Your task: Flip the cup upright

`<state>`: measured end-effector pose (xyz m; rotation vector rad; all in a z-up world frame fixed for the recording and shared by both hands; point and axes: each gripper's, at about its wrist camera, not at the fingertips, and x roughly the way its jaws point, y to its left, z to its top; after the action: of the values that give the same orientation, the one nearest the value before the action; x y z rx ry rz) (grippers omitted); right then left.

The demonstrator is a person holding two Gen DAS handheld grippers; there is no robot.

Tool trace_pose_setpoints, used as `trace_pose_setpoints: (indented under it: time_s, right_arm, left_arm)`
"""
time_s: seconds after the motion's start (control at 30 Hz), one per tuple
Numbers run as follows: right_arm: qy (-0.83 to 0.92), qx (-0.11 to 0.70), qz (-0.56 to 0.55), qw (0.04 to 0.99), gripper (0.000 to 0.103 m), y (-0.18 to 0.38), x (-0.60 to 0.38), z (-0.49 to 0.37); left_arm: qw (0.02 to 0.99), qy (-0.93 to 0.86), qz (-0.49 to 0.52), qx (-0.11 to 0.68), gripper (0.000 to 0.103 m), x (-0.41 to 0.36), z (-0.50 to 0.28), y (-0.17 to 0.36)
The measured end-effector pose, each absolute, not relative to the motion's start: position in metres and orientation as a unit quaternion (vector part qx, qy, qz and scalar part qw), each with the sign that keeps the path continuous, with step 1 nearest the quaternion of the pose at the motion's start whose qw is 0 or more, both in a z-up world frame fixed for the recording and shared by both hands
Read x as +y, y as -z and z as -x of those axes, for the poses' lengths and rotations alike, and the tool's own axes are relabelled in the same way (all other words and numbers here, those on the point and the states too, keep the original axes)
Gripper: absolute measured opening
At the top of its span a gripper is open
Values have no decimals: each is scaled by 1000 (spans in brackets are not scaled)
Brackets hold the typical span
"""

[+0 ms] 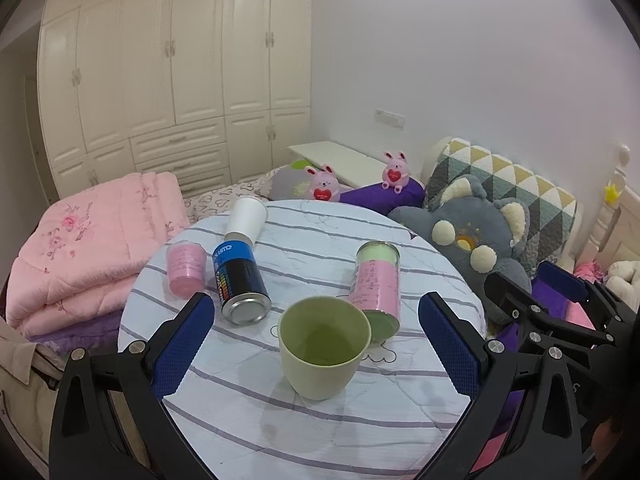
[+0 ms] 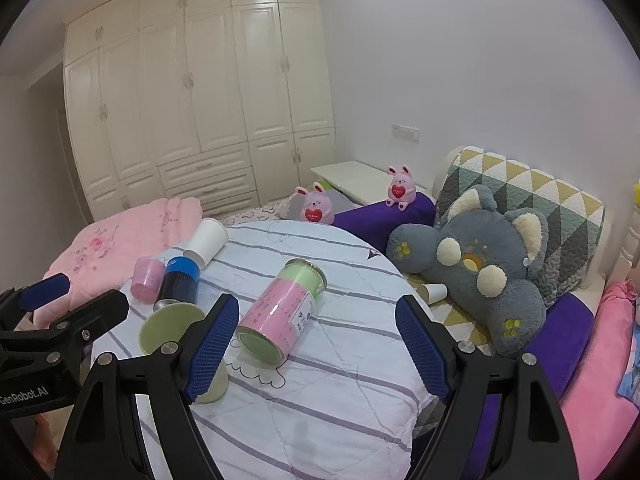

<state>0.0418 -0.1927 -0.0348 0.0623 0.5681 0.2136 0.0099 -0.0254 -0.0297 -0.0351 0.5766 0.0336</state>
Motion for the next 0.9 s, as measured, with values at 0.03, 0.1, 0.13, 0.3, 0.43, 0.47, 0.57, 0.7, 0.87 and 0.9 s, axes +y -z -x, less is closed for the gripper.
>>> trace_pose_setpoints:
  time_s: [0.03, 0.1, 0.13, 0.3, 0.43, 0.47, 0.57, 0.7, 0.87, 0.9]
  right_arm:
    - [-106, 281, -30, 953, 82, 35, -192, -42]
    - [-108, 283, -30, 952, 82, 36, -191, -42]
    - [-108, 284, -30, 952, 82, 36, -191, -42]
    - [-110, 287, -27, 951, 82, 38, -189, -42]
    - [-113, 291, -24, 950, 82, 40, -186, -44]
    - [-114, 292, -24, 949, 82, 40, -185, -44]
    - [-116, 295, -21, 948, 82, 41, -183, -44]
    - [-116, 296, -19, 948, 82, 42, -182, -44]
    - [-115, 296, -18, 948, 82, 42, -180, -44]
    - [-115, 296, -18, 948, 82, 42, -180, -44]
  left_arm:
    - [958, -18, 17, 284, 103, -25, -10, 30]
    - [958, -18, 18, 285, 103, -24, -10, 30]
    - [958, -19, 18, 284, 103, -25, -10, 30]
    - [958, -20, 17, 284, 103, -25, -9, 30]
    - [959, -21, 15, 283, 103, -25, -10, 30]
    - [959, -21, 15, 283, 103, -25, -10, 30]
    - [960, -22, 16, 280, 103, -24, -10, 30]
    - [959, -22, 15, 281, 103, -23, -10, 30]
    - [960, -22, 16, 280, 103, -23, -10, 31]
    - [960, -21, 16, 280, 103, -23, -10, 31]
